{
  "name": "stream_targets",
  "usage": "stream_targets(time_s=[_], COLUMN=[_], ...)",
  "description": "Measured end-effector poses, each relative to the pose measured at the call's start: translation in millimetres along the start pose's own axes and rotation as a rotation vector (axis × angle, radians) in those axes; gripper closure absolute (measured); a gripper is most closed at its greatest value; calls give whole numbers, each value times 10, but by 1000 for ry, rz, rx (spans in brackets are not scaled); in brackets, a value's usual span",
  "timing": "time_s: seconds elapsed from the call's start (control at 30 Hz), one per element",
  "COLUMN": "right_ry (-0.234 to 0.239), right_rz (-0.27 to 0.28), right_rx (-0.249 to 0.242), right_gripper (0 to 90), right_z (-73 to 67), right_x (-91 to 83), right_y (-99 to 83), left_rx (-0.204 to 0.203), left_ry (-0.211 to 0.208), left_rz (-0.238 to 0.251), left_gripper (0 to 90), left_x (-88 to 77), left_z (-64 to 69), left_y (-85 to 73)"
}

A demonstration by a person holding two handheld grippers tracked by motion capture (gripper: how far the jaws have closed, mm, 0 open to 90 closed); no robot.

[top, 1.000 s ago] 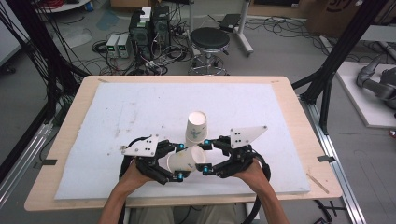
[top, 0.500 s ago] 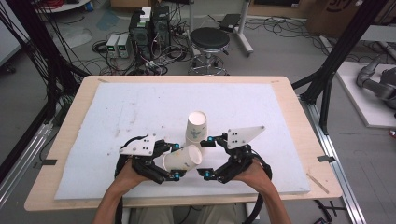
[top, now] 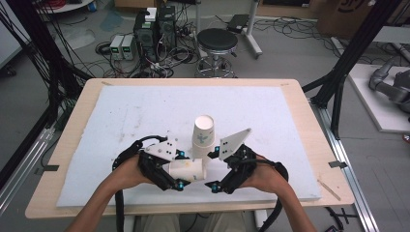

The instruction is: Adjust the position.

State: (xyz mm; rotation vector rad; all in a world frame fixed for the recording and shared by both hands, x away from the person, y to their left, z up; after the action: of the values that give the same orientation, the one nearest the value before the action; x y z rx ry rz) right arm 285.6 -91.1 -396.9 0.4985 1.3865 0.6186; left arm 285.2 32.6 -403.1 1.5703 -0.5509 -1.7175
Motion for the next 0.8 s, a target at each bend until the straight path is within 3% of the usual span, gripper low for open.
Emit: stream_targets(time_s=[0.07, 0.1, 0.27, 0.5, 0.8], right_ry=[16, 16, 27, 42, 45], right_rz=[-70, -70, -189, -232, -222], right_rx=[-7, -7, -35, -44, -62], right_gripper=[136, 136, 136, 136, 138], right_z=[7, 7, 38, 56, 51], right_x=[3, 3, 16, 66, 96], right_y=[-35, -35, -62, -41, 45], left_rx=[4, 6, 7, 6, 17], left_ry=[10, 13, 36, 50, 33], left_rz=[-40, -61, -130, -182, -207], left_gripper=[311, 311, 317, 319, 319], left_x=[2, 3, -10, -9, 85], left_z=[-5, -6, -25, -29, -2], left_y=[-5, -6, 21, 76, 104])
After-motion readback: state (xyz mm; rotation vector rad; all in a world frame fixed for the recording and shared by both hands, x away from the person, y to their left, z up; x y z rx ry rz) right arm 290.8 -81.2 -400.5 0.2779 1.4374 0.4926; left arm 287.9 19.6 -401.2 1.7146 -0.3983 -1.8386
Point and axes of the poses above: each handheld gripper's, and its own axes: x roughly forward along the jaws, y roughly out of its top, z roughly to its right, the point moved 9 cm from there along x, roughly forward along the jaws, and after that the axes turned 11 degrees about -x, right-handed, at the moved point
